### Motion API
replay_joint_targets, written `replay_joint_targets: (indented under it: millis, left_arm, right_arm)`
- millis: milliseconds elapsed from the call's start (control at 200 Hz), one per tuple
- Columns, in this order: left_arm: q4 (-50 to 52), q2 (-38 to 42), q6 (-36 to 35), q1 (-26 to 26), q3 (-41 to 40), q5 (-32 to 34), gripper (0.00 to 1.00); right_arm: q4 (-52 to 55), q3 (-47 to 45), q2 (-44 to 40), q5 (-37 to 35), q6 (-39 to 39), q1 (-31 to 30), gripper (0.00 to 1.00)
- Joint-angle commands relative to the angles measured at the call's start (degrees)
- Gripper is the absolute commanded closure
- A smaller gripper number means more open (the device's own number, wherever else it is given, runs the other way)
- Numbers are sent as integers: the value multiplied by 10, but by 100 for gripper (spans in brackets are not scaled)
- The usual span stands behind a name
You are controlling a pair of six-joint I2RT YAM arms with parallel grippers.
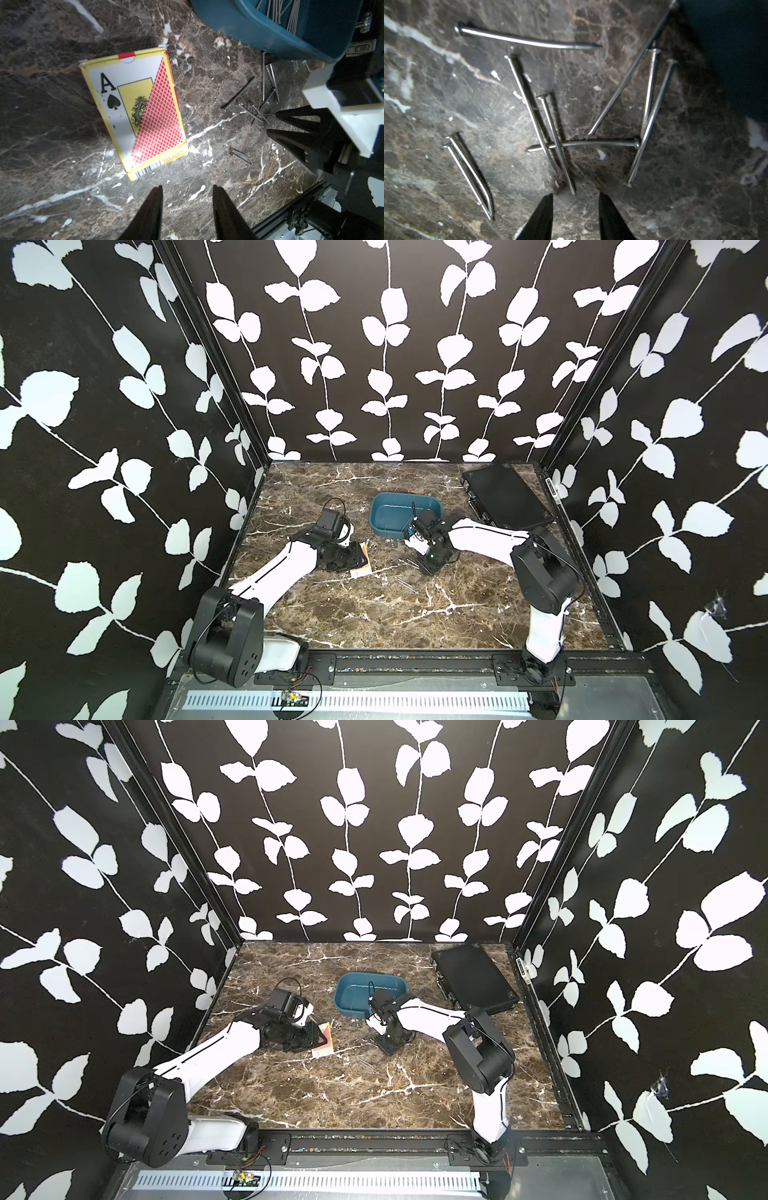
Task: Put the nails on the desktop into the storage box
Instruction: Pick up the nail from the center of the board.
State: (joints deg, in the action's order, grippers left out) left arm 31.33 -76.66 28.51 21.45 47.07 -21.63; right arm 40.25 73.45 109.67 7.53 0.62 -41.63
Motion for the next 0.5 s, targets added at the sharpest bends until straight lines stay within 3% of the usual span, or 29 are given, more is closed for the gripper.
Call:
replay_joint_targets:
  millis: [0,495]
  left_arm:
    - [2,15,-1,2,-1,1,58]
    - [18,13,-3,2,9,10,58]
  right_arm:
    - [18,29,15,-16,21,-4,61]
    - [20,75,71,-18,46,-3,61]
